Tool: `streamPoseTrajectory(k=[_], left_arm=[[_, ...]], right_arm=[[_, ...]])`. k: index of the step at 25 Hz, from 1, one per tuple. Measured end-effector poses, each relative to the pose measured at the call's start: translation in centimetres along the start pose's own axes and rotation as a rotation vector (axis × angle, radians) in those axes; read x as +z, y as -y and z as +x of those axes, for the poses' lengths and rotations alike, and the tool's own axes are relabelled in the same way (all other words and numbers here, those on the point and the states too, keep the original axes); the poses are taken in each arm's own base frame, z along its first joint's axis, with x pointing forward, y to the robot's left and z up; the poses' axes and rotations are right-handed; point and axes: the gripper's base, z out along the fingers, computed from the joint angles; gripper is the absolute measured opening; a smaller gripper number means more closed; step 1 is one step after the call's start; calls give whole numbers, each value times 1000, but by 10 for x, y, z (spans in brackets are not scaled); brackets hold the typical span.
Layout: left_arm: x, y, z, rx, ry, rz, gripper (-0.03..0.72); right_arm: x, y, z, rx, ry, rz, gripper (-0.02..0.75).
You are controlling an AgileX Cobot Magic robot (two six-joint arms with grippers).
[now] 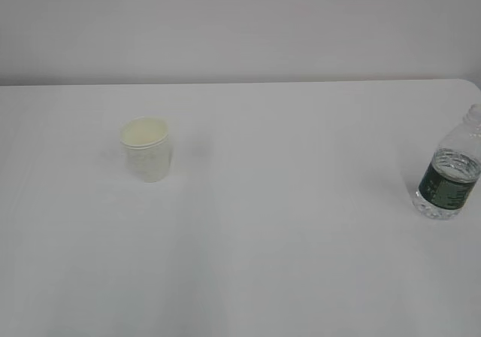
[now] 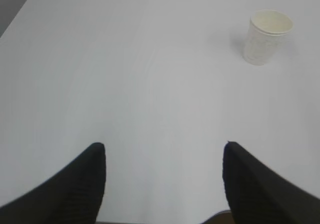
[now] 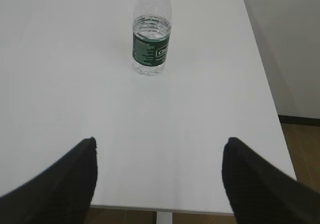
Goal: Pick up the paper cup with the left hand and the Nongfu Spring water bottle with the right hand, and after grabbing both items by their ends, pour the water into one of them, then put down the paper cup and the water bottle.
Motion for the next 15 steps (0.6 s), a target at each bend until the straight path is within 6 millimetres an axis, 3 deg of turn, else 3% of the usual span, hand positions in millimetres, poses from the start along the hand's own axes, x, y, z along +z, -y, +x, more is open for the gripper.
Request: streamPoseTrajectory(k=[15], left_arm=[[0, 0, 0, 0, 0, 0, 515]], right_arm=[[0, 0, 0, 2, 0, 0, 591]])
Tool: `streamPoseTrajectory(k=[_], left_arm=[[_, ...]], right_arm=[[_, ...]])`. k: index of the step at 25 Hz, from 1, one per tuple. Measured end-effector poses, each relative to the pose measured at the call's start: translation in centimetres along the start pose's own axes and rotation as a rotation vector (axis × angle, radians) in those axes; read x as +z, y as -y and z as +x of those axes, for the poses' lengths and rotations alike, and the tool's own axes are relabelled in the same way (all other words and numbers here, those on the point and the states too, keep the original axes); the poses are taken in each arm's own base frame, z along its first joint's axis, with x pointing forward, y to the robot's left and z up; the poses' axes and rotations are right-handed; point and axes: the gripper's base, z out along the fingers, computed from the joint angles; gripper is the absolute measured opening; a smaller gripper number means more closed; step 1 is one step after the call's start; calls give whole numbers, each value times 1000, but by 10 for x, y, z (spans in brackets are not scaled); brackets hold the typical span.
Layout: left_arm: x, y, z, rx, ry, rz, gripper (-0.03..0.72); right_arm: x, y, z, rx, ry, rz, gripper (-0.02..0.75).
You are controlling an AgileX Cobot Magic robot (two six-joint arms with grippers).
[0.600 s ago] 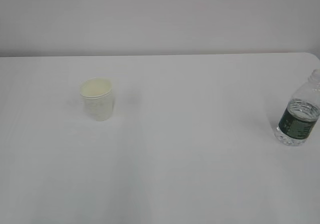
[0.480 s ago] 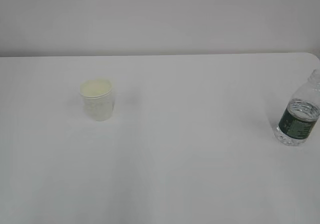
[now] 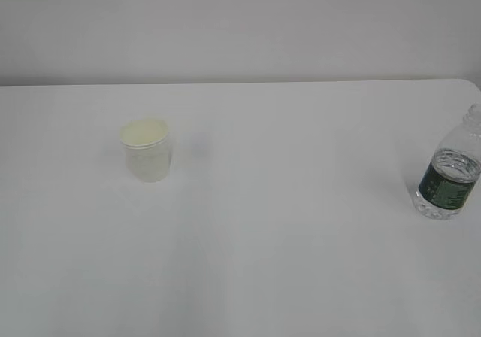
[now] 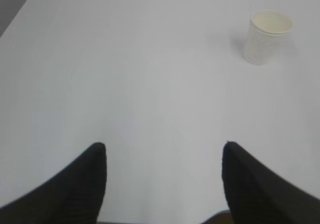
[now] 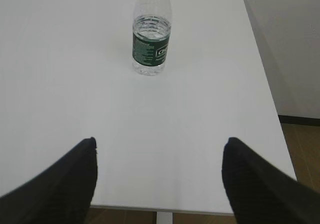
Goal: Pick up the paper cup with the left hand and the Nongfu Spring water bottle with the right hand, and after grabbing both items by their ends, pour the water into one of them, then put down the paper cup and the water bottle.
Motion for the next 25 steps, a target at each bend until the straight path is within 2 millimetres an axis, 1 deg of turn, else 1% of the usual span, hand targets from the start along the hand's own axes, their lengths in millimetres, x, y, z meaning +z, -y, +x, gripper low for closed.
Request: streamPoseTrajectory(k=[10, 25], left_arm=[[0, 0, 0, 0, 0, 0, 513], [0, 0, 0, 0, 0, 0, 484]], right_arm=[[0, 0, 0, 0, 0, 0, 591], [0, 0, 0, 0, 0, 0, 590]])
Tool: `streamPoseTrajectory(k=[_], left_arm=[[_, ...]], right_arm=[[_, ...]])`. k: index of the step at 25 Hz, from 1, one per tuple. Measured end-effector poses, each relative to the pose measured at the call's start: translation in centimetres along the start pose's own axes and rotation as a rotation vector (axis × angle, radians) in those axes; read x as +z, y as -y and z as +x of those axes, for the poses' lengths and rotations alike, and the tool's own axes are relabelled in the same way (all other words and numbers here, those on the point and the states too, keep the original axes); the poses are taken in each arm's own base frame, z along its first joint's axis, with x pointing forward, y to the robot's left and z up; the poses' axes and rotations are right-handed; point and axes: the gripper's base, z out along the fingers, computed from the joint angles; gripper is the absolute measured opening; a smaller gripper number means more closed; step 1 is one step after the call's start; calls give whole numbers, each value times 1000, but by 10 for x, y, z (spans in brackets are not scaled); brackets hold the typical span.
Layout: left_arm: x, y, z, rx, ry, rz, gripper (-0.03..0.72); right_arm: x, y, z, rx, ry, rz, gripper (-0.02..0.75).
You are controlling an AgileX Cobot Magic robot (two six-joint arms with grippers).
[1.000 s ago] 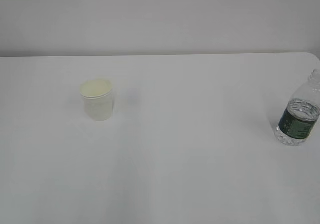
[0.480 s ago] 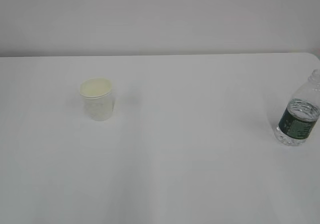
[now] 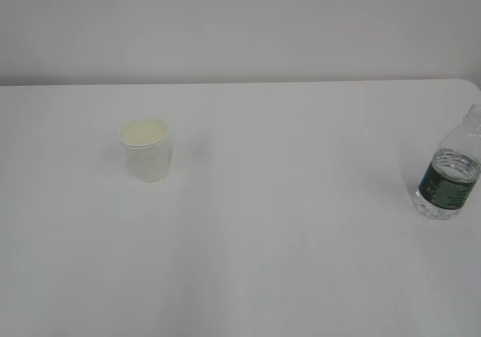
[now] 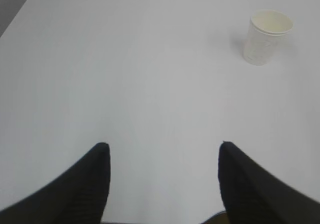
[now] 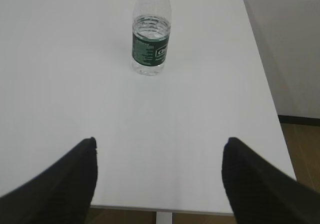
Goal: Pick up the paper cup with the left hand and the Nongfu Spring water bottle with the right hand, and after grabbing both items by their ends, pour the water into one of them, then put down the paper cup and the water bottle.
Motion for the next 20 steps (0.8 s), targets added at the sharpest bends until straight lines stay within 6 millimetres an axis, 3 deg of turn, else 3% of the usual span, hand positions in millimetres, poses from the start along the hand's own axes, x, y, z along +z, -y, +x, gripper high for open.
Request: streamPoseTrajectory(k=[20], left_arm=[[0, 1, 0, -5, -1, 10, 473]], right_arm=[[0, 0, 0, -1, 0, 2, 590]])
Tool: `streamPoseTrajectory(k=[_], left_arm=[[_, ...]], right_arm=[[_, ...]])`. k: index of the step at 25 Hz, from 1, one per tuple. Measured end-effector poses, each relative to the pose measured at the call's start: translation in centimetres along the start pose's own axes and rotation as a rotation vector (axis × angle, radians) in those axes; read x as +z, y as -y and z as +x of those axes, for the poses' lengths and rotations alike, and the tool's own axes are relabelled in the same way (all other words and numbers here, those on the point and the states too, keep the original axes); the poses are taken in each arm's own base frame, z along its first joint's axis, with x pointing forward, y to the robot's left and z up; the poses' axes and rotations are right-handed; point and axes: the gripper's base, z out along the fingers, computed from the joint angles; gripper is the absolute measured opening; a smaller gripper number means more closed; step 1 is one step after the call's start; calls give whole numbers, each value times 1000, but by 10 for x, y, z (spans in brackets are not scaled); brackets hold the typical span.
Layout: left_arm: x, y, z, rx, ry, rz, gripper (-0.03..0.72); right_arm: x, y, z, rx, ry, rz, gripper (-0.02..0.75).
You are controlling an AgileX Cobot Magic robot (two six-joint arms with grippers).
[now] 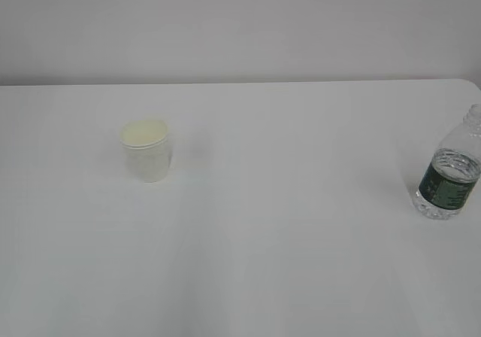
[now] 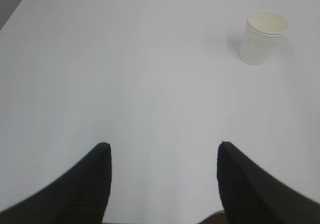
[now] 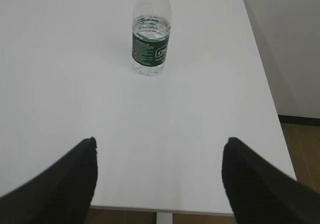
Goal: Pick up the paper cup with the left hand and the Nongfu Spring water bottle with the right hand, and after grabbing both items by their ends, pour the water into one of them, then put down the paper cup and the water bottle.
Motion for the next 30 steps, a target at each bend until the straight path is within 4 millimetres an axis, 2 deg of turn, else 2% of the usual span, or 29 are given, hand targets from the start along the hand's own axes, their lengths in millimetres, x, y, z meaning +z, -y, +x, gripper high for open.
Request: streamPoseTrajectory(k=[5, 11, 18, 21, 30], left_arm=[[2, 1, -1, -2, -12, 4, 471], [16, 3, -11, -3, -95, 2, 471], [20, 9, -48, -14, 130, 46, 471], [25, 11, -60, -15, 149, 50, 471], [59, 19, -96, 1, 234, 77, 470]], right_arm=[[-4, 1, -8, 2, 76, 11, 590], [0, 2, -16, 1, 95, 13, 590], [8, 5, -34, 13, 157, 18, 590], [7, 6, -43, 26, 192, 21, 590], [6, 8, -60, 32, 319, 34, 590]])
